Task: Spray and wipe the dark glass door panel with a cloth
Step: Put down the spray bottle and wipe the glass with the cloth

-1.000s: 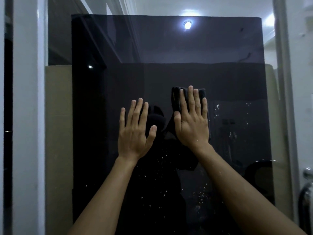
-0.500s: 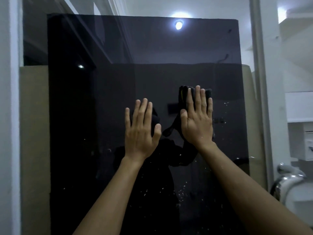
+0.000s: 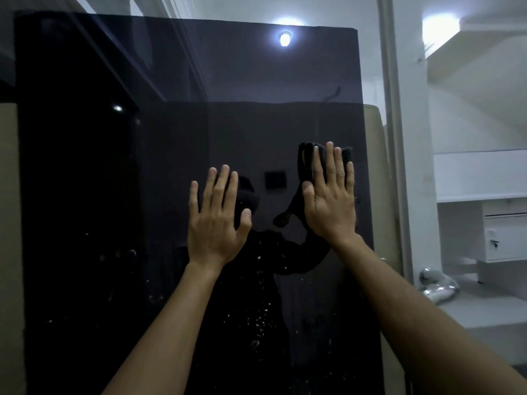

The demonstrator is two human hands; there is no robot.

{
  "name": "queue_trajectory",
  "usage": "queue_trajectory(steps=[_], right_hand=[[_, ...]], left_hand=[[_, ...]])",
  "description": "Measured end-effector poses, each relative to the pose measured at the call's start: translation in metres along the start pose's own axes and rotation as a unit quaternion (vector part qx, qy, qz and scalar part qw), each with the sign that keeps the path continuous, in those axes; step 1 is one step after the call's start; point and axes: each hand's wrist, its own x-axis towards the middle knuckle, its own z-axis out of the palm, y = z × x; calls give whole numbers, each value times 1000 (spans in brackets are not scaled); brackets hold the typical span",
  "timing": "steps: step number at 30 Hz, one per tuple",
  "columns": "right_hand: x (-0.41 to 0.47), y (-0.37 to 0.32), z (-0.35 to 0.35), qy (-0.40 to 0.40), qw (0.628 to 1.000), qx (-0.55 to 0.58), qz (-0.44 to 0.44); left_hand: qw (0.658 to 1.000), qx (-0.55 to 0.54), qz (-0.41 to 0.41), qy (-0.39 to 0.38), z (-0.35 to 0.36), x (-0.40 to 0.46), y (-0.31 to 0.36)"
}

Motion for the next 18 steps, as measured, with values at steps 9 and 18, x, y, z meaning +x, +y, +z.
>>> queue_trajectory(steps=[9,18], right_hand=[[-5,77,-14,-7,997,6,74],[-13,99,-21,-11,999,20,47]], left_hand=[[1000,1,-4,5,-2,1,1],[1000,-5,-13,9,-2,1,5]])
